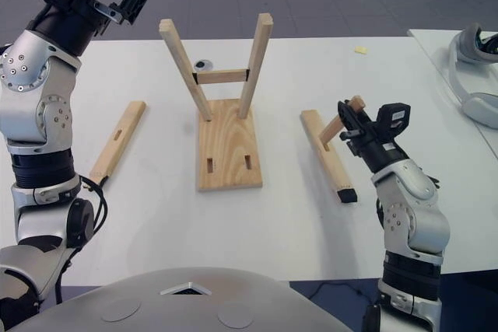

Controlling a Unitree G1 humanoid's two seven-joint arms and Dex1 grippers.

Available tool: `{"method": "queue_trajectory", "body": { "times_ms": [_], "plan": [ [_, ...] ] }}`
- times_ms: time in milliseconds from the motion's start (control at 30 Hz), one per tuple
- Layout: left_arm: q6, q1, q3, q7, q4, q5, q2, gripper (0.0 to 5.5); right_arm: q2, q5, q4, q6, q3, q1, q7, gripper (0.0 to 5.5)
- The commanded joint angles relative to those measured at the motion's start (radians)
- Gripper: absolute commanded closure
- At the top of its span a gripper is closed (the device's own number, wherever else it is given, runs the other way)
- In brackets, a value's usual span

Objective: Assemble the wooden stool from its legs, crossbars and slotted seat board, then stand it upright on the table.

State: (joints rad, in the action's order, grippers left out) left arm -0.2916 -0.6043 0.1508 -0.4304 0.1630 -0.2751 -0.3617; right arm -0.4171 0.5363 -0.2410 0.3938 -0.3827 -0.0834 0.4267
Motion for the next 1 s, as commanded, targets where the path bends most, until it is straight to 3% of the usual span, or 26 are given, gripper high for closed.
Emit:
{"method": "queue_trajectory", "body": {
  "times_ms": [33,1000],
  "plan": [
    [-0.007,0.009,-0.006,0.010,0.011,-0.006,0.001,0.10,0.005,-0.032,0.037,-0.025,-0.011,0.007,-0.026,5.08],
    [-0.009,0.029,-0.013,0.009,0.016,-0.002,-0.007,0.10,0.031,-0.026,0.013,-0.037,0.021,-0.048,0.015,5.08]
  ]
}}
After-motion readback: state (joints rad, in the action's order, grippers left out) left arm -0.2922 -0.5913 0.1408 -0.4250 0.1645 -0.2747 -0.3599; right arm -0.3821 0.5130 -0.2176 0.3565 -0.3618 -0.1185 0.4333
